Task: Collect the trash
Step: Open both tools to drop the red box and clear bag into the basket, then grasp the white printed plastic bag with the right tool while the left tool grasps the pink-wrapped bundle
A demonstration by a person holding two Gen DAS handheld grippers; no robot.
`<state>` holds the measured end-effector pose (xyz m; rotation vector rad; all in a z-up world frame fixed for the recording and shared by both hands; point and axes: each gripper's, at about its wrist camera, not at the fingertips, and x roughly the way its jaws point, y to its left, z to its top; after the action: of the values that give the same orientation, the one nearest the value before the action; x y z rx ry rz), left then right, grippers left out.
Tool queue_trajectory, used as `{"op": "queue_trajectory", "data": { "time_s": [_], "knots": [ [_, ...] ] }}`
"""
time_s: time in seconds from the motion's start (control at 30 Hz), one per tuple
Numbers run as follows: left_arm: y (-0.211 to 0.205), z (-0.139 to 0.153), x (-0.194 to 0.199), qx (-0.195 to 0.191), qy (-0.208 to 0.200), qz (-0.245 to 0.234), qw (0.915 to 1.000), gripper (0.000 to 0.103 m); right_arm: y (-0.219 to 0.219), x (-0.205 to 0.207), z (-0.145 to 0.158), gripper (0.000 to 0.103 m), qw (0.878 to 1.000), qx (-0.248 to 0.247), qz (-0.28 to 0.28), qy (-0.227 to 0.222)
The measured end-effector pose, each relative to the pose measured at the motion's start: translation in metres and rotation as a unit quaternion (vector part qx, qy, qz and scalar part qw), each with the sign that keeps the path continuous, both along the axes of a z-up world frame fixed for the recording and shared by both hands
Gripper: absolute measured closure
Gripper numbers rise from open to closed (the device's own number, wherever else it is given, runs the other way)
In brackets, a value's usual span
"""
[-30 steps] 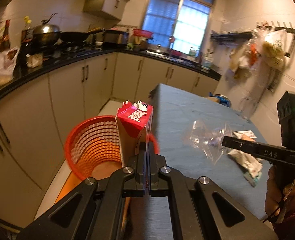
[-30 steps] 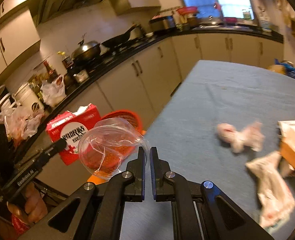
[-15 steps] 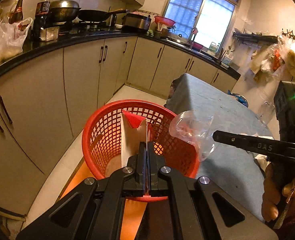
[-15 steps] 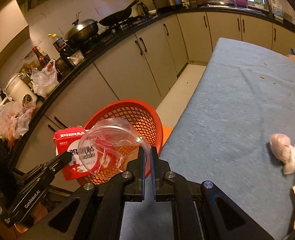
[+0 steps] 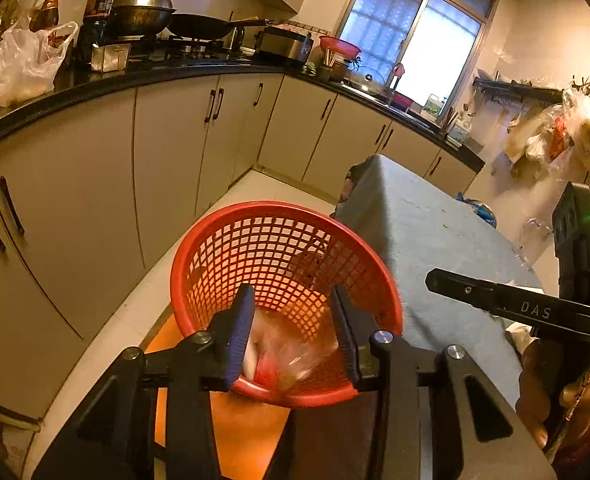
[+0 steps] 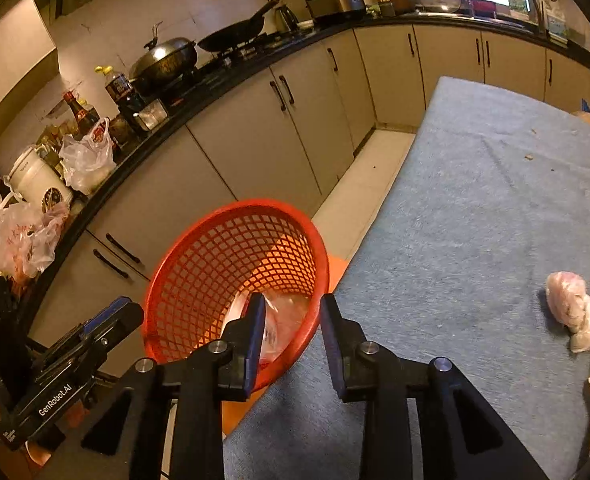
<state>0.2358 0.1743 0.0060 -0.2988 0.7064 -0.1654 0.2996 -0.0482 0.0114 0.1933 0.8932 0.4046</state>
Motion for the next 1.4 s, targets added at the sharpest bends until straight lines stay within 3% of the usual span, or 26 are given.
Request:
{"op": "queue_trajectory", "data": {
  "time_s": [0.43,0.7,0.93,1.13,1.4],
  "knots": [
    [-0.043,0.024,-0.029,0.012,-0.027,-0.042,0.9987,0.058,-0.061,-0.039,0.016,0.073,0.998,0.033,-0.043,-0.017],
    [-0.113,0.022,-0.037,0.035,-0.024,-0.111,0.9929,0.057,-0.103,-0.066,0.020,0.072,0.997,0.048,-0.063,-0.024],
    [-0.179,0.001,-0.039,0.043,0.000,-0.170,0.9844,0.055,-0.156,-0.089,0.024,0.067,0.993,0.057,-0.102,-0.030],
    [-0.227,-0.017,-0.045,0.064,0.007,-0.205,0.9765,0.055,-0.210,-0.115,0.026,0.065,0.988,0.047,-0.144,-0.038],
    [-0.259,-0.030,-0.051,0.101,0.008,-0.230,0.9680,0.052,-0.268,-0.128,0.018,0.059,0.984,-0.018,-0.177,-0.025]
  ]
}}
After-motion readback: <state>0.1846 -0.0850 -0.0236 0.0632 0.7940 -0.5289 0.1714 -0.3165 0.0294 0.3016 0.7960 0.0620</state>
